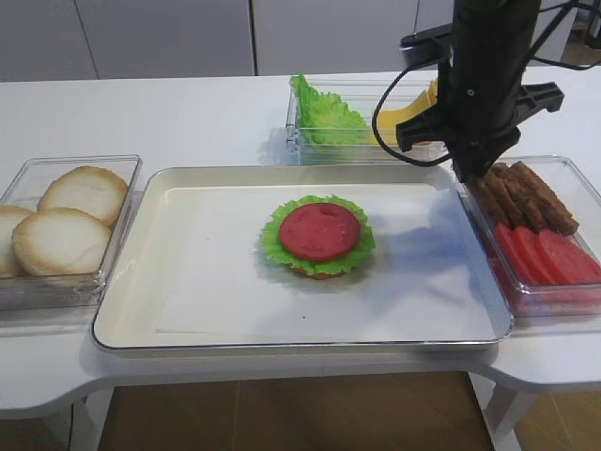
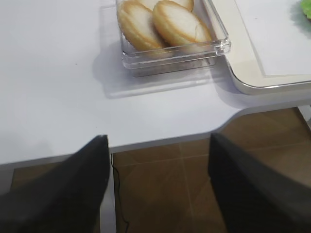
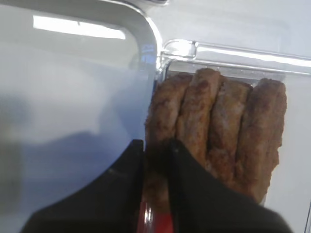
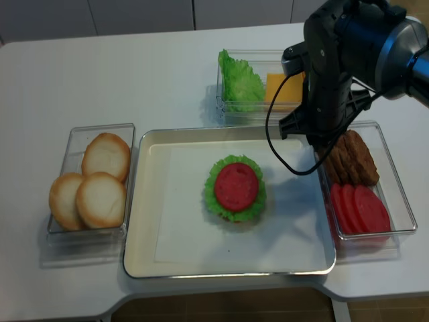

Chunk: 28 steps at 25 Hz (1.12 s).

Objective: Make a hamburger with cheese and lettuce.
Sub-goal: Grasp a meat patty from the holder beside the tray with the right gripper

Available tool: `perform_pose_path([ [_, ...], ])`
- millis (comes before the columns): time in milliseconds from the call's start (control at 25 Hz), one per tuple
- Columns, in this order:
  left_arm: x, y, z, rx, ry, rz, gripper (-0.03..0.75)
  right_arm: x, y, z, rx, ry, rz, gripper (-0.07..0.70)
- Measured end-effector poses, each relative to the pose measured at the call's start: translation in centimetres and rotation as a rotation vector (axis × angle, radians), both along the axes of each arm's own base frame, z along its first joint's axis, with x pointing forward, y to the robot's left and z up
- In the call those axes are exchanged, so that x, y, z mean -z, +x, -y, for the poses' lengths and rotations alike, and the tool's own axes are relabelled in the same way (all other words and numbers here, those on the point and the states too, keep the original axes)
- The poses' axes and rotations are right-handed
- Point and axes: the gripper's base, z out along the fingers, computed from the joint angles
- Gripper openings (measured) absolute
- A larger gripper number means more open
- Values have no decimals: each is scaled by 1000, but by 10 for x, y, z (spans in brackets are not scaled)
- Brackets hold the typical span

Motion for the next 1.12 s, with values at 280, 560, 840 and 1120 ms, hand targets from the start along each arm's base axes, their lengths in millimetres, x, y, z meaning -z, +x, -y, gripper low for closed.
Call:
perform_pose_path([
  [280,0,0,0,0,0,0,467,0,0,0,1,-2,-3,89],
  [560,0,0,0,0,0,0,467,0,0,0,0,-6,-1,86],
  [840,0,0,0,0,0,0,467,-2,-1,1,1,-9,1,14],
  [1120,0,0,0,0,0,0,467,-9,-4,3,3,-6,13,-1],
])
